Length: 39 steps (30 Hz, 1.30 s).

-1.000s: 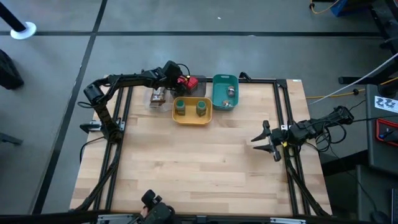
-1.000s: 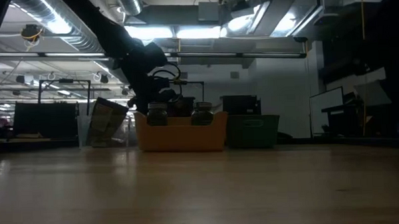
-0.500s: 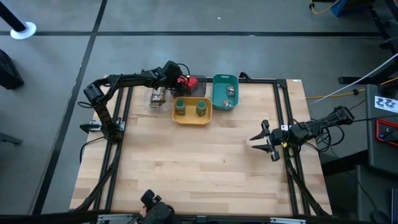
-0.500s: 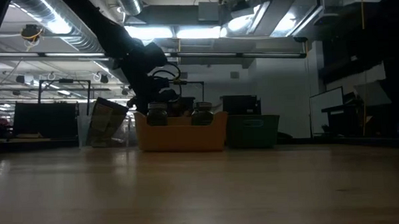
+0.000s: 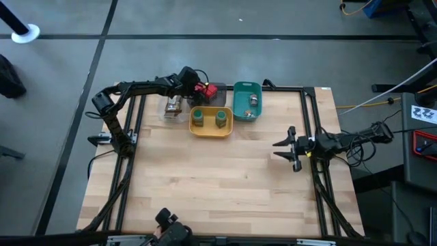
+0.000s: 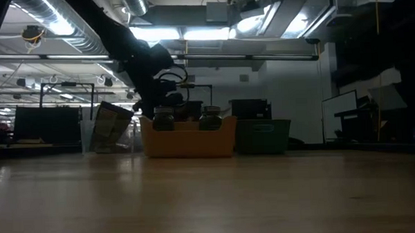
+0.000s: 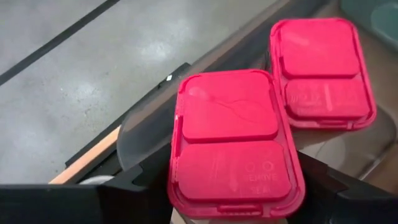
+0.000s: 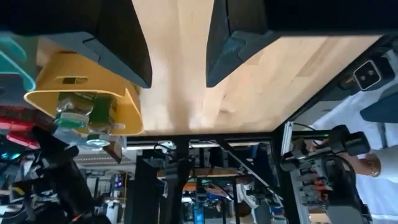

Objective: Sort spices by type
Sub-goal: Put the red can into the black transparent bin, then return to Home Position

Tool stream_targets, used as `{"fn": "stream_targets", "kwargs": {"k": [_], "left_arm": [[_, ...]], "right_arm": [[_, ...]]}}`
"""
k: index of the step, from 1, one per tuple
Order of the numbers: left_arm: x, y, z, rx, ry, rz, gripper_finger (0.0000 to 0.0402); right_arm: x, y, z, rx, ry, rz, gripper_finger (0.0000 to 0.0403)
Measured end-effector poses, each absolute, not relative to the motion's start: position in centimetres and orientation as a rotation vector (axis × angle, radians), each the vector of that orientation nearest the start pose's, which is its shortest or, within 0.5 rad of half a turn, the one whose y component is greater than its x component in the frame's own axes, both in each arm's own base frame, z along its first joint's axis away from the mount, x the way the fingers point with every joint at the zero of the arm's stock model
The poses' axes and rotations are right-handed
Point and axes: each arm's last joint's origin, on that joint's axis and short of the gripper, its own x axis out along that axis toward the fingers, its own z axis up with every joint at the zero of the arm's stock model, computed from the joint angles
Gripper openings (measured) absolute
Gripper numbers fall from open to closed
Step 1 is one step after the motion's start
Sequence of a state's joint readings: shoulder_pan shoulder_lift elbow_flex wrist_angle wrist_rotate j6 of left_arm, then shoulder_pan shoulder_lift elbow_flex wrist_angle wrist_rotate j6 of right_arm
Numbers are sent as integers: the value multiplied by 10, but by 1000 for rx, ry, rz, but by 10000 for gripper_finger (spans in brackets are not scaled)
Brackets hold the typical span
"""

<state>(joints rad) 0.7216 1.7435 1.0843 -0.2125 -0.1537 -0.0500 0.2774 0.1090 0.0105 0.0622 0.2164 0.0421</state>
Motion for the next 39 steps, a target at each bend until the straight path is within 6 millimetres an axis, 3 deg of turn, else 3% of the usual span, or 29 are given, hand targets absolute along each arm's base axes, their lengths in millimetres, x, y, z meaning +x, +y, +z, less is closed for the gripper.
{"fn": "stream_targets", "kwargs": {"k": [11,16,20,25,29,32,39], "left_arm": [[266,240,191,-291,823,847,281],[264,237,217,-296,757,848,278],[254,227,251,-298,709,820,278],[228,200,292,-247,709,716,278],[205,168,306,-230,656,636,278],[191,139,301,-201,591,574,278],[167,88,264,-137,298,450,278]], "right_arm": [[103,13,162,80,63,103,154],[103,10,161,81,73,80,154],[104,7,160,80,78,72,154],[104,0,160,75,78,12,154],[104,-4,160,77,77,-20,154],[104,-5,160,77,77,-21,154],[104,-4,160,78,77,6,154]]}}
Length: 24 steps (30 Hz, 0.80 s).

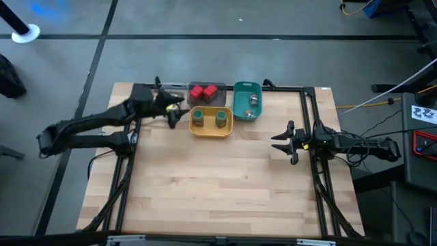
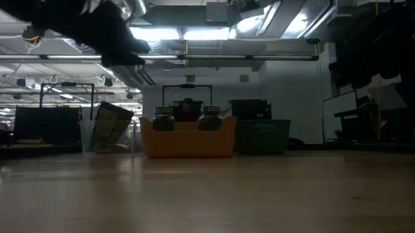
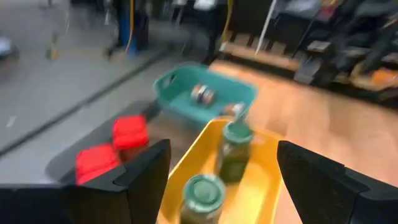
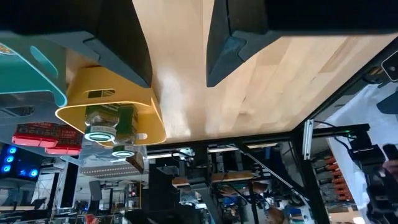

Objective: Sort spices by type
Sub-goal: Return to Home Position

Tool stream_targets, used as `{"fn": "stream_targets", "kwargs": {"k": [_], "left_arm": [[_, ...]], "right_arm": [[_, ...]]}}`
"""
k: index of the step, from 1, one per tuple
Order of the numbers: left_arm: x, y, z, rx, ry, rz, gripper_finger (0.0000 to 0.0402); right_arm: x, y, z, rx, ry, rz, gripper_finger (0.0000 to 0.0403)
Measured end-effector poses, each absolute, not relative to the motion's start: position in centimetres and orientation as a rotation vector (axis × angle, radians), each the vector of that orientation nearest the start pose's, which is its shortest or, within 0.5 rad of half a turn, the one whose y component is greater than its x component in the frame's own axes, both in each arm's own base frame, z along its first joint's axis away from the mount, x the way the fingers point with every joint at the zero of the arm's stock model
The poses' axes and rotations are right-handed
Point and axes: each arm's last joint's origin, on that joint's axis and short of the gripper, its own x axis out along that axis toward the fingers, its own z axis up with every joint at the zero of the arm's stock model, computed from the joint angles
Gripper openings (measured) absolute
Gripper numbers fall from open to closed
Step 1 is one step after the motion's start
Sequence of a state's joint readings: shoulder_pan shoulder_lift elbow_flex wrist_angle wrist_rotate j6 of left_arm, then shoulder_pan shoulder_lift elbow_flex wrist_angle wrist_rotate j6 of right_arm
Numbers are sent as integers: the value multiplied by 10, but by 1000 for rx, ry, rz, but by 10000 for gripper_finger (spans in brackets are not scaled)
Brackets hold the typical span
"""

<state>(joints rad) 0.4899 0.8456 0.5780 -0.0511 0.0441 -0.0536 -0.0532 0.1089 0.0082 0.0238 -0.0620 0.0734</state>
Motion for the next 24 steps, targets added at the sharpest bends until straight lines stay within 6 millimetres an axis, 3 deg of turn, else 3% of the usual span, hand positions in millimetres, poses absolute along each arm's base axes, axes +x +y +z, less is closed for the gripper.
{"fn": "stream_targets", "kwargs": {"k": [13,20,24], "left_arm": [[144,45,190,-153,93,273,279],[133,30,172,-97,-45,188,279],[128,28,170,-87,-39,180,279]], "right_arm": [[104,-4,160,77,80,-2,154],[104,-4,159,77,81,-2,154],[104,-4,159,77,81,-3,154]]}}
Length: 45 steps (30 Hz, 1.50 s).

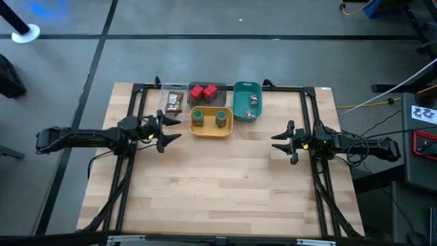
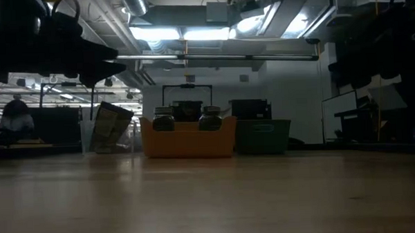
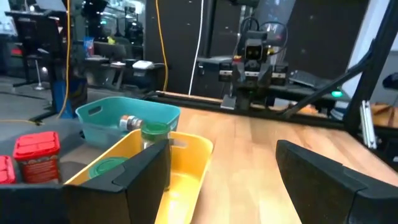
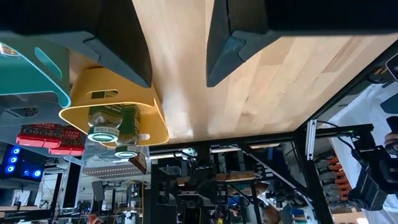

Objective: Sort spices by type
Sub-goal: Return to Home Position

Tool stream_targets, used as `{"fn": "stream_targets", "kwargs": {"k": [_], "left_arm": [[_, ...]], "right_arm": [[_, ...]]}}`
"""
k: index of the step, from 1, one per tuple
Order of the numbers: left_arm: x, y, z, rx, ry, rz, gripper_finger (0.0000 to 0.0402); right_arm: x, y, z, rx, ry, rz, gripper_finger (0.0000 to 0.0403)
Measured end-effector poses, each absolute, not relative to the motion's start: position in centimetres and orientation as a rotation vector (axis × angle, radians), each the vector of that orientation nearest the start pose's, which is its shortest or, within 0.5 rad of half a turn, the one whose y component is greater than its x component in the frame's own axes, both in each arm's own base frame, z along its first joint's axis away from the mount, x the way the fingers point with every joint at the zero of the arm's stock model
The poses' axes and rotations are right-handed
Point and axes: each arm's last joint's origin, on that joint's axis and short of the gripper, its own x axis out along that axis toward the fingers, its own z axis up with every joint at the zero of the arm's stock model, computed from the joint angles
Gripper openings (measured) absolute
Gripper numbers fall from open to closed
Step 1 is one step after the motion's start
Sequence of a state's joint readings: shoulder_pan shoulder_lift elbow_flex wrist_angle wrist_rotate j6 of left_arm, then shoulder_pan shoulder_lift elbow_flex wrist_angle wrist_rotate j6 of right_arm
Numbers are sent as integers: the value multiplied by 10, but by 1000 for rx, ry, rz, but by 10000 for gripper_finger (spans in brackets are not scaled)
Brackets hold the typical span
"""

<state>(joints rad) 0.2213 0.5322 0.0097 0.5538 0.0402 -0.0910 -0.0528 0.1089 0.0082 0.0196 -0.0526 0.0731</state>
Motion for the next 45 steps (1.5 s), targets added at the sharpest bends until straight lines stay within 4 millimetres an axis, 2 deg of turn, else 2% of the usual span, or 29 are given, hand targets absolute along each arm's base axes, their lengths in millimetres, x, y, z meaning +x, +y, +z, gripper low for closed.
{"fn": "stream_targets", "kwargs": {"k": [14,23,37,45], "left_arm": [[118,25,172,-45,-42,181,279],[109,23,182,-28,-139,177,279],[95,20,171,-67,-60,178,279],[95,21,168,-73,-28,206,279]], "right_arm": [[104,-5,159,74,89,-55,154],[104,-6,159,72,88,-63,154],[104,-6,159,72,88,-63,154],[104,-6,159,72,86,-63,154]]}}
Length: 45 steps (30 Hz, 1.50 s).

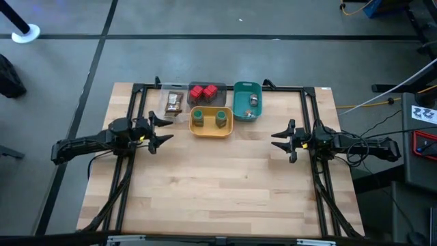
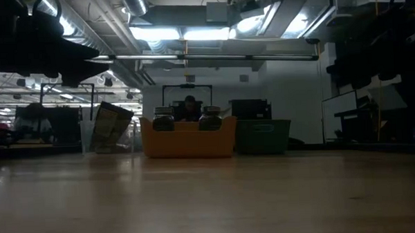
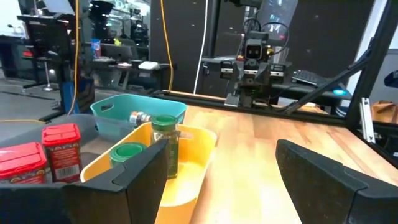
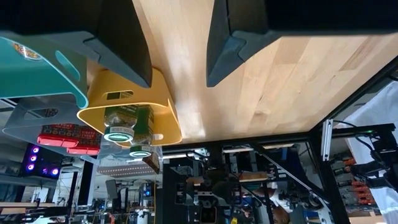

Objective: Sort spices by type
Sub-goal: Return to Home Position

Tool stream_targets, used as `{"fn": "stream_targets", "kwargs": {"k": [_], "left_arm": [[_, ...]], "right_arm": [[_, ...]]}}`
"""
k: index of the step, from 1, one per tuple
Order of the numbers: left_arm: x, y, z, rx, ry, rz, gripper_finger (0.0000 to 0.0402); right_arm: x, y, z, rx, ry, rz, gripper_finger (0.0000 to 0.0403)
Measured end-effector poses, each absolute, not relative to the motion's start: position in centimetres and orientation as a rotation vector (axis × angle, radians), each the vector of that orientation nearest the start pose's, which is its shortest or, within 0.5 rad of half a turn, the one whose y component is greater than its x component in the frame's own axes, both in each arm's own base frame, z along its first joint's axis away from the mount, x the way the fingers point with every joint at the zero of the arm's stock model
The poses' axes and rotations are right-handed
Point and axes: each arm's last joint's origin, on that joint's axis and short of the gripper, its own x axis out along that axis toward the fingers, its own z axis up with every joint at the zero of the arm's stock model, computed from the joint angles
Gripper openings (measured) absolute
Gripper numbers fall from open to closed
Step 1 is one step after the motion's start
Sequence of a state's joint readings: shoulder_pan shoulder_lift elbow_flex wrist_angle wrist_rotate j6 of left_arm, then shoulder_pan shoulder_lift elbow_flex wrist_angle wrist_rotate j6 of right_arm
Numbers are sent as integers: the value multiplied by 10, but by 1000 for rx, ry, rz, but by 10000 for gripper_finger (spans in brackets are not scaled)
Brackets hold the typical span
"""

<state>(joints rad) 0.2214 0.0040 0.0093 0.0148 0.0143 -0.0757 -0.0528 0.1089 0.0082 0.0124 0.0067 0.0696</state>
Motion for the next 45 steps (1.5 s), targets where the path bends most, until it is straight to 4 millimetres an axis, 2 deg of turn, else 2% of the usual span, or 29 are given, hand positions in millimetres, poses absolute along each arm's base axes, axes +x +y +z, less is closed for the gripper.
{"fn": "stream_targets", "kwargs": {"k": [4,11,45], "left_arm": [[95,21,168,-63,-26,209,279],[95,21,167,87,-6,211,279],[95,21,167,72,-5,211,279]], "right_arm": [[104,-6,159,72,86,-63,154],[104,-6,159,72,86,-63,154],[104,-6,159,72,85,-63,154]]}}
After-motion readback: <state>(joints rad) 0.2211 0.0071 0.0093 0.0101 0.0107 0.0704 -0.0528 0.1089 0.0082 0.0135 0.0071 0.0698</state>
